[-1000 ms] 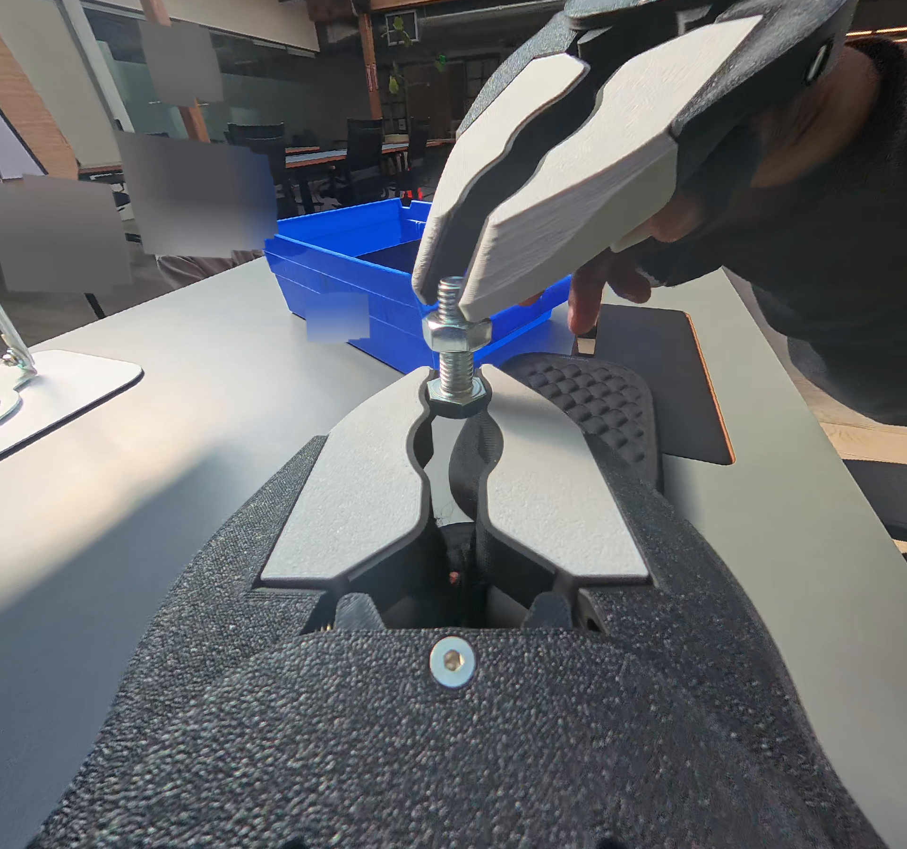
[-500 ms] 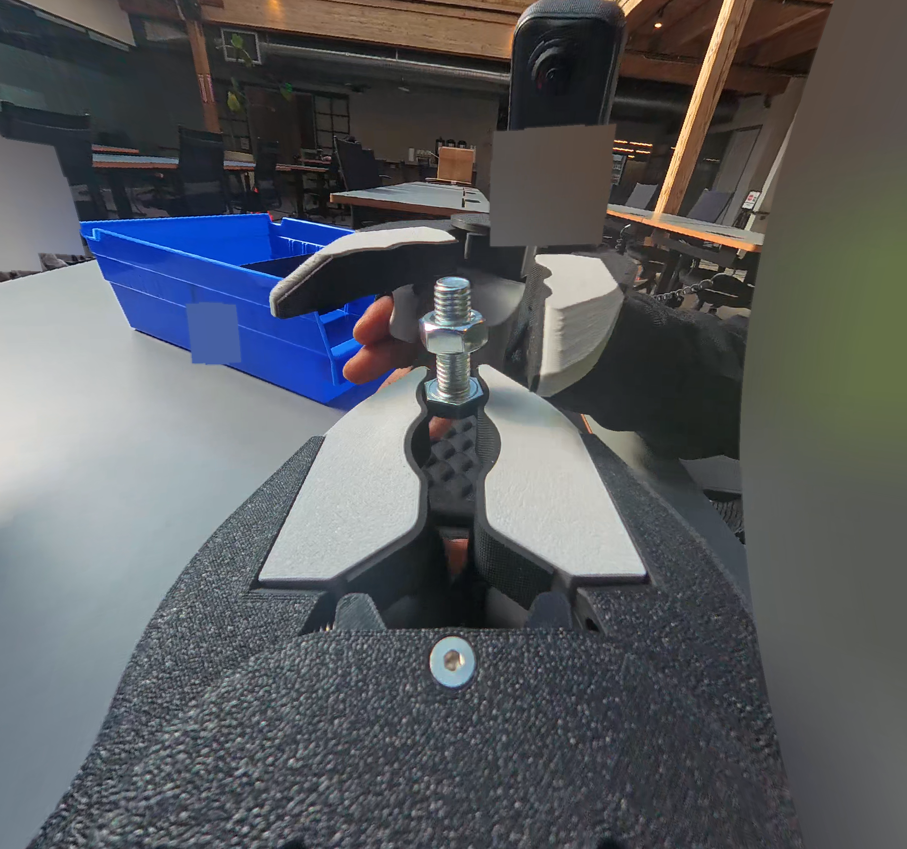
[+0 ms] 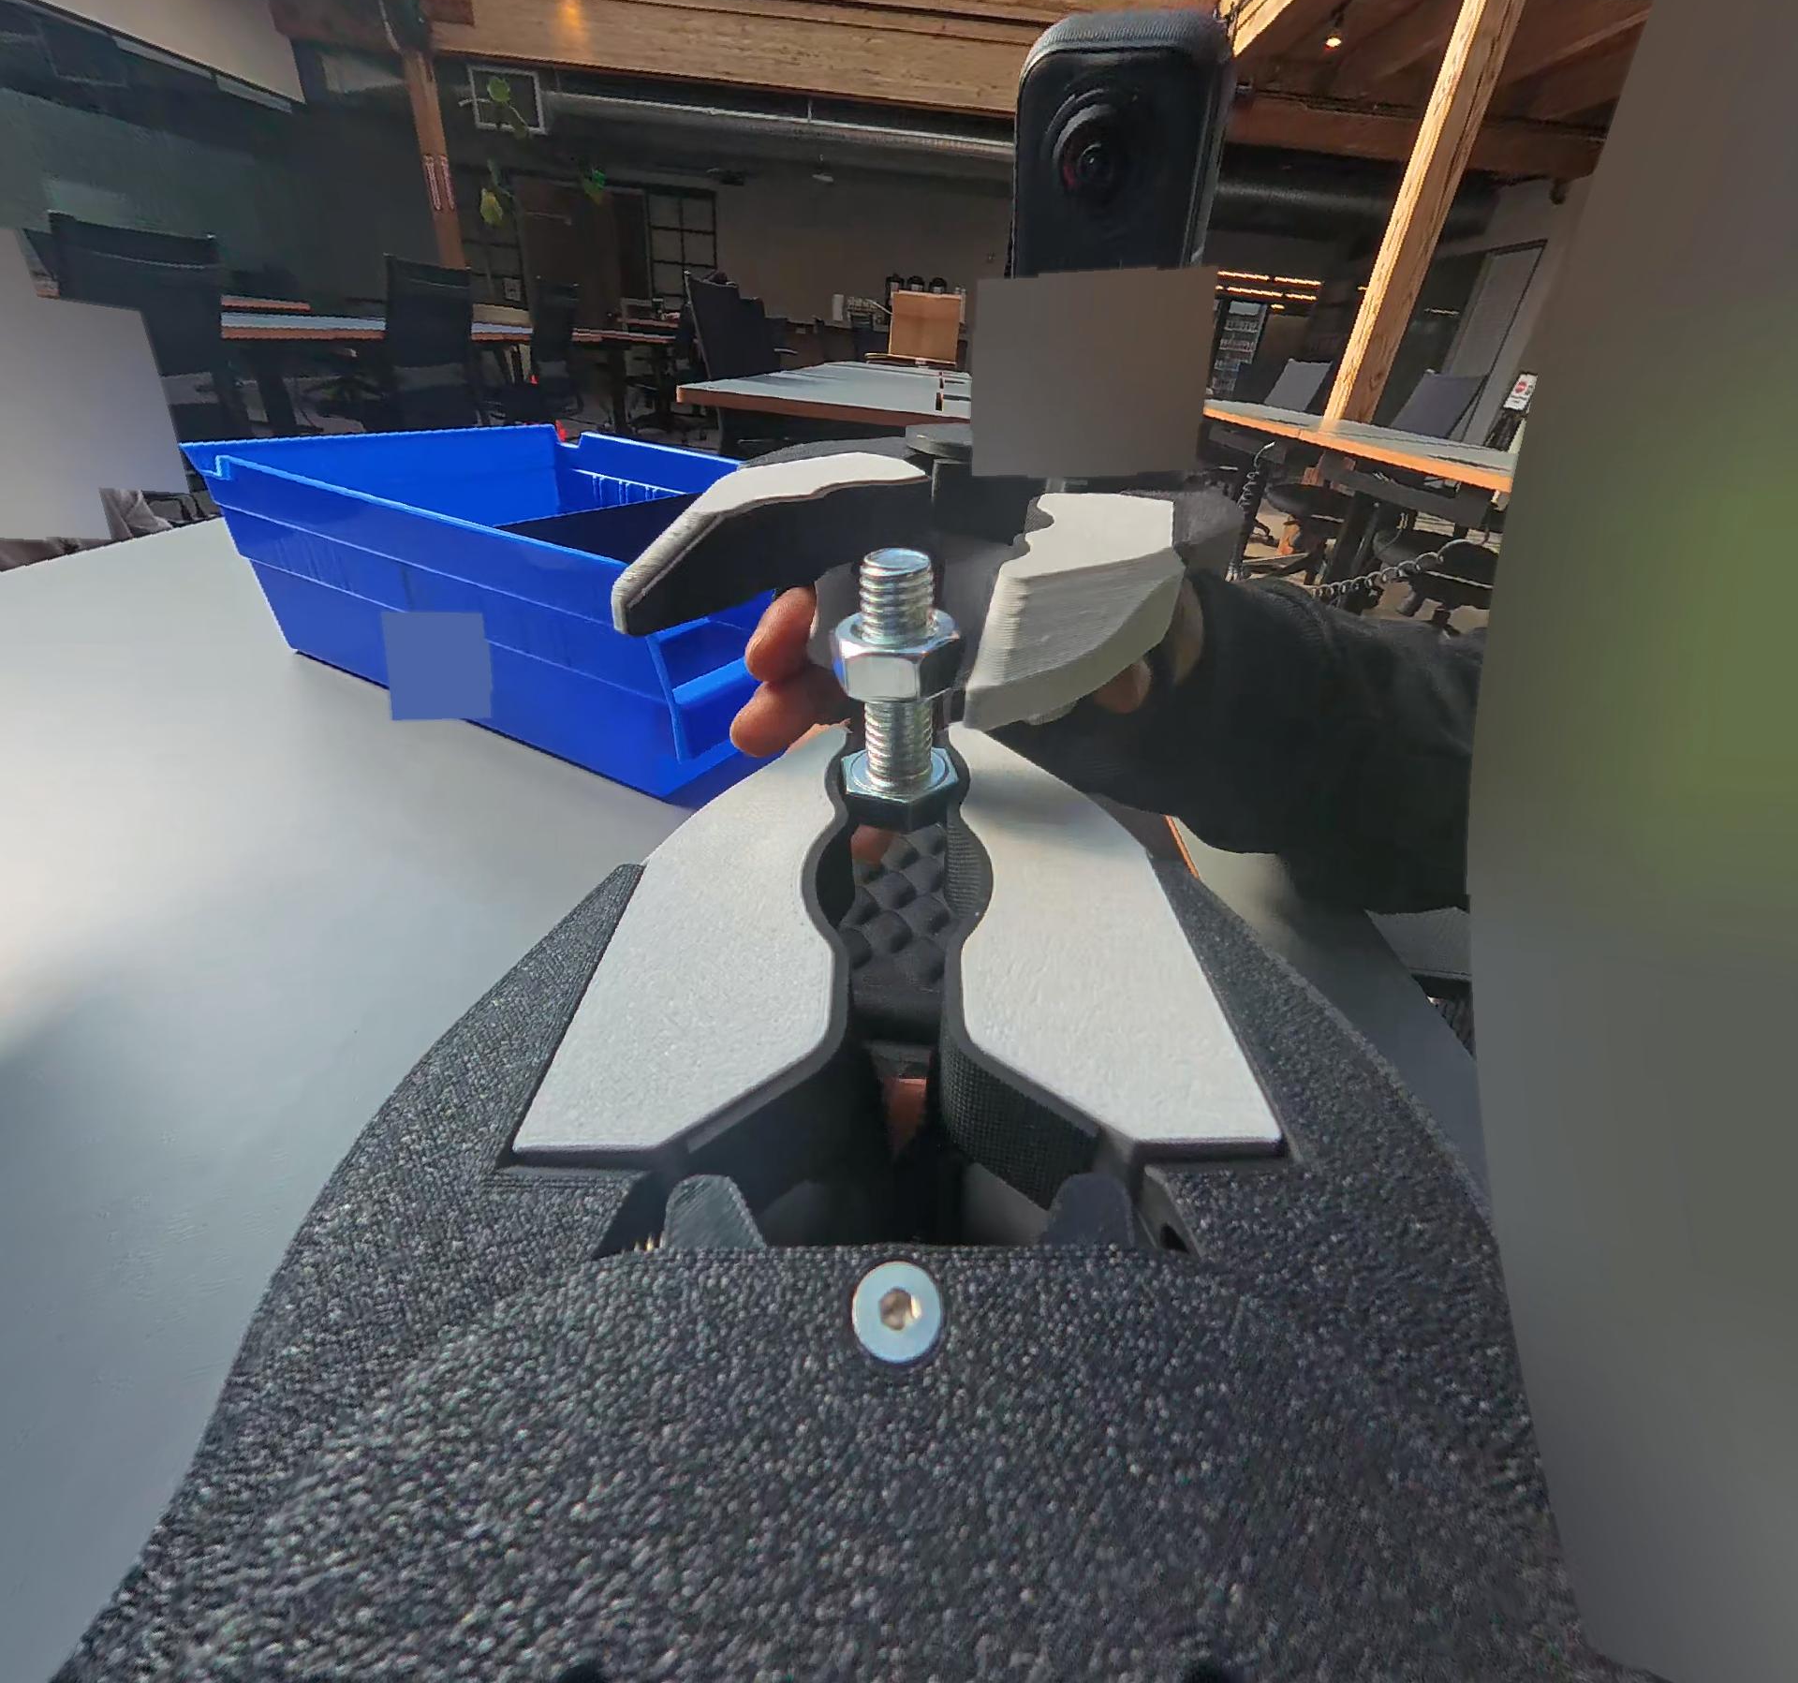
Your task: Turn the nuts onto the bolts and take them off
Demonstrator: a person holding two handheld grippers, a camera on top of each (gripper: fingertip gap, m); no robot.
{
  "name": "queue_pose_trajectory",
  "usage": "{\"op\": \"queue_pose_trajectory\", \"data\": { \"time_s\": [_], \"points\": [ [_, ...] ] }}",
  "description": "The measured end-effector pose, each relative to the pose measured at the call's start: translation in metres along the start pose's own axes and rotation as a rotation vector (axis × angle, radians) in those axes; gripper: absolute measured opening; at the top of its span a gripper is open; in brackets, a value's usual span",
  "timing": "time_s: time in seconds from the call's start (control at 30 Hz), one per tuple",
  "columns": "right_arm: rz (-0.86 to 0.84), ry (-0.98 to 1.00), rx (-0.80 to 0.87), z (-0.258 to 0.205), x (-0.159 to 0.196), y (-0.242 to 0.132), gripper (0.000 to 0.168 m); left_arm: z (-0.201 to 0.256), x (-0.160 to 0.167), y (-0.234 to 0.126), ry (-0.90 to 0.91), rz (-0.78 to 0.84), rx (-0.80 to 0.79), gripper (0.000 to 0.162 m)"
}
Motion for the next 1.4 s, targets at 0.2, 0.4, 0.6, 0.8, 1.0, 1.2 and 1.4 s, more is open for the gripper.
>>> {"op": "queue_pose_trajectory", "data": {
  "time_s": [0.2, 0.4, 0.6, 0.8, 1.0, 1.2, 1.4],
  "points": [
    [0.005, -0.006, 0.002, 0.001, -0.001, -0.014, 0.030, -0.001, -0.001, 0.000, -0.007, 0.006, -0.006, 0.014],
    [-0.002, -0.011, 0.050, 0.009, 0.000, -0.025, 0.004, -0.001, 0.001, 0.001, 0.002, -0.004, -0.009, 0.014],
    [0.076, 0.013, 0.001, -0.003, -0.010, -0.018, 0.048, -0.002, 0.000, 0.000, -0.003, 0.002, -0.016, 0.014],
    [0.072, 0.017, 0.008, -0.004, -0.007, 0.008, 0.062, -0.003, 0.001, 0.002, 0.006, -0.008, -0.022, 0.014],
    [0.016, -0.013, -0.002, -0.006, 0.000, 0.016, 0.052, -0.002, 0.001, 0.002, 0.013, -0.010, -0.023, 0.013],
    [0.014, -0.013, 0.023, -0.002, -0.001, -0.002, 0.041, -0.003, 0.001, 0.002, 0.010, -0.009, -0.026, 0.014],
    [0.011, -0.024, 0.048, 0.002, -0.002, -0.018, 0.013, -0.004, 0.001, 0.001, 0.004, -0.004, -0.025, 0.013]
  ]
}}
Point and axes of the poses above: each gripper's, where its closed fingertips meet, y out along the fingers, x out of its underside, z = x × y across the jaws, the point moved 1 cm from there along -y, back along the fingers, and after that the axes turned 9 degrees about -y, right-handed, at the moved point
